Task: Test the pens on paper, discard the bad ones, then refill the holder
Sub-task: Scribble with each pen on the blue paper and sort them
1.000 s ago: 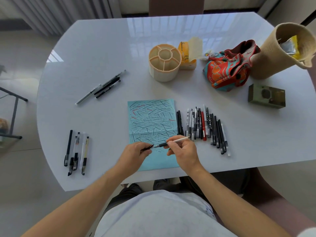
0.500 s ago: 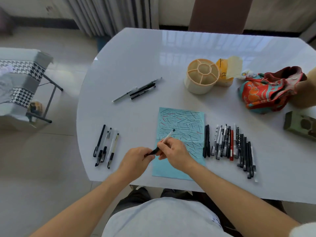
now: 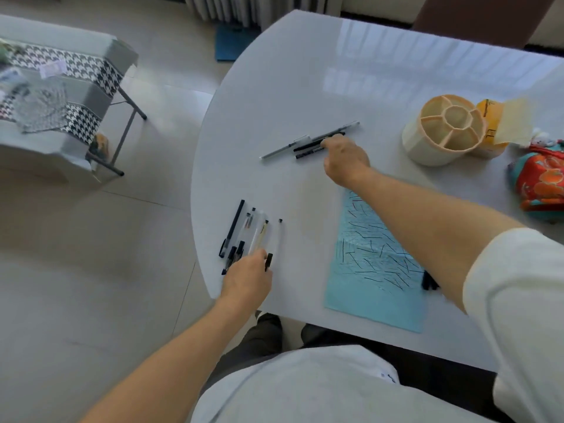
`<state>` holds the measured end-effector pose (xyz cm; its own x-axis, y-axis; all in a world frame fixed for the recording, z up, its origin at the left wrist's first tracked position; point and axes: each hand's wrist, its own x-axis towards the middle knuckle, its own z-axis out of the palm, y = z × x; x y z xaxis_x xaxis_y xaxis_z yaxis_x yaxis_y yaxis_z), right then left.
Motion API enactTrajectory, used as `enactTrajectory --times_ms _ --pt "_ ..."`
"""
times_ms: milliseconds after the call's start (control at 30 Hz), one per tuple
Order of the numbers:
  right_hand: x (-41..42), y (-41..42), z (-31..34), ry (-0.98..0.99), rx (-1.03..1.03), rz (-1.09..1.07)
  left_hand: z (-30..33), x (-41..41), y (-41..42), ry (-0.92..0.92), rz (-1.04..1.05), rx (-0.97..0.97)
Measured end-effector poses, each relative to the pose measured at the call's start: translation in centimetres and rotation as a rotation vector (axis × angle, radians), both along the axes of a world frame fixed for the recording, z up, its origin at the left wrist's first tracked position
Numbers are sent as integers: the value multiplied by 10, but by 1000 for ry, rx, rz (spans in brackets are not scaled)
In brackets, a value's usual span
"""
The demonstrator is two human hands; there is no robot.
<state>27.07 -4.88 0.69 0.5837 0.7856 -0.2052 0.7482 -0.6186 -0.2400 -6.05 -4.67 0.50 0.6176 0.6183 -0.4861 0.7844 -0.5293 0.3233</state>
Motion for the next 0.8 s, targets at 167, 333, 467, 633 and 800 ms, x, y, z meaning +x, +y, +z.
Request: enactTrajectory --times_ms 167,333,467,633,800 --pt "6 20 -18 -242 -138 179 -7 -6 5 82 -87 47" --pt "-14 2 -18 -172 -58 109 -1 -7 10 -2 -105 21" --pt "-47 -46 4 198 395 -263 5 10 13 -155 -163 -30" --pt "-123 -148 12 759 606 -622 9 50 -8 -249 -244 -290" --pt "-178 -223 8 1066 677 -770 10 81 -48 -123 -536 -479"
